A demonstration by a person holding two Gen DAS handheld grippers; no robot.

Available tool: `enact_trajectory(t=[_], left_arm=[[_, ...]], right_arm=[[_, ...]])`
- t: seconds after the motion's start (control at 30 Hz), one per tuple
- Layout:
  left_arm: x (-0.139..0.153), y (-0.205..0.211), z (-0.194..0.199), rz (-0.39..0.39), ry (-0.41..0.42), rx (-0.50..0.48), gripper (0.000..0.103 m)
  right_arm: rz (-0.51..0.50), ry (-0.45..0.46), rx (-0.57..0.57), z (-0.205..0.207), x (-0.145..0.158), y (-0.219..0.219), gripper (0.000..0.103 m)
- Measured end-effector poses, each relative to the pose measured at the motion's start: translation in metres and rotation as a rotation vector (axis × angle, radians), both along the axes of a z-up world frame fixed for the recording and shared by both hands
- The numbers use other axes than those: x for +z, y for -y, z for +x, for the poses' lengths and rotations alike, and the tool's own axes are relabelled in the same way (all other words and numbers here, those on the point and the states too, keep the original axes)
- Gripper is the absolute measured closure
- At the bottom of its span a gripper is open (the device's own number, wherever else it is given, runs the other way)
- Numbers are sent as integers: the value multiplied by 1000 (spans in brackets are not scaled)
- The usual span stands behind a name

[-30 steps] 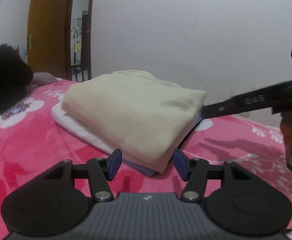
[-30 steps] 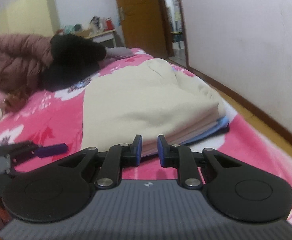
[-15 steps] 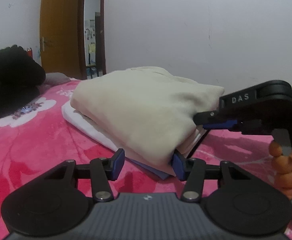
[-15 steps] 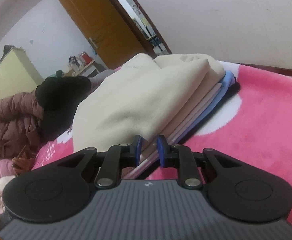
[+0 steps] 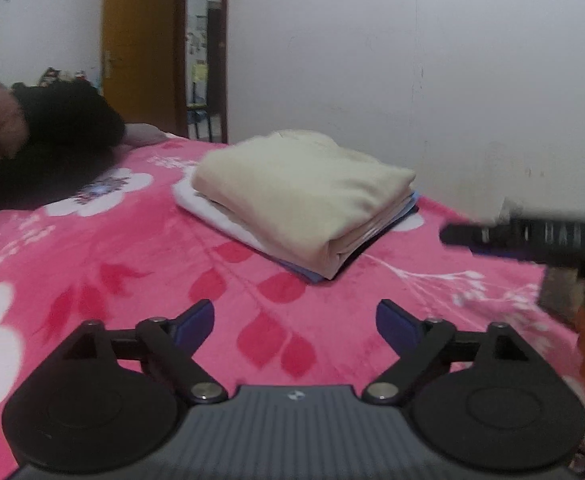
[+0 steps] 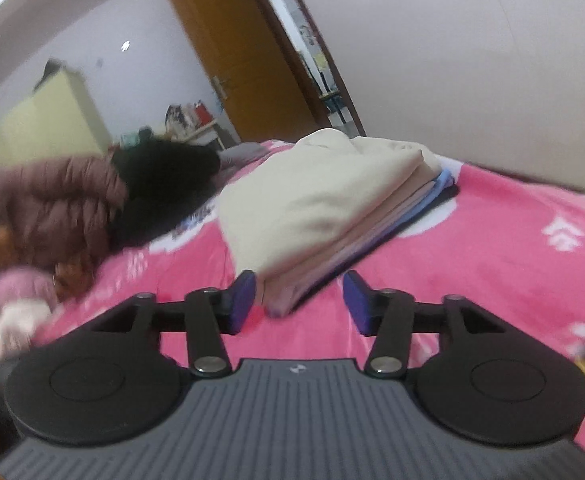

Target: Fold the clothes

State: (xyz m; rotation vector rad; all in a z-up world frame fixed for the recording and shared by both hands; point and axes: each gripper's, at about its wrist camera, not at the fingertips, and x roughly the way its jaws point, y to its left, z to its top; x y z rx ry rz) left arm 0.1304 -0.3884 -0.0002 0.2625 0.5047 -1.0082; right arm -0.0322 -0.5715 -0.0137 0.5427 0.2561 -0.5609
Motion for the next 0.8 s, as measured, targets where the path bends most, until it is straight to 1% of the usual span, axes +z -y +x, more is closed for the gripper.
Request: enact_trajectory(t=[0.07, 0.1, 0.17, 0.23, 0.33, 0.4, 0.47, 0.53, 0.6, 0.8], left_arm=[[15, -24, -14, -28, 11, 15, 7], [22, -36, -22, -42, 21, 22, 4], [36, -58, -38, -69, 46, 33, 1], [49, -79, -55, -85, 65, 43, 0], [63, -103, -75, -89, 70, 69, 0], [70, -117, -88, -89, 64, 91, 0], [74, -132, -96, -92, 34, 116, 0], [77, -147, -101, -100, 6, 131, 0], [79, -161, -106, -101, -4, 157, 0], [82, -196, -115, -91, -27, 242, 0]], right_arm=[[-40, -32, 24, -14, 6, -24, 43], [-57, -45, 37, -20, 9, -36, 40], [-107, -55, 60, -33, 19, -62, 27], [-155, -59, 84, -45, 30, -88, 17], [-208, -63, 93, -59, 46, -124, 7], [-223, -74, 83, -67, 54, -143, 4], [-232, -89, 65, -75, 60, -161, 1], [-250, -115, 43, -80, 63, -176, 1], [-264, -148, 21, -84, 66, -189, 1], [-253, -207, -35, -94, 70, -218, 1]])
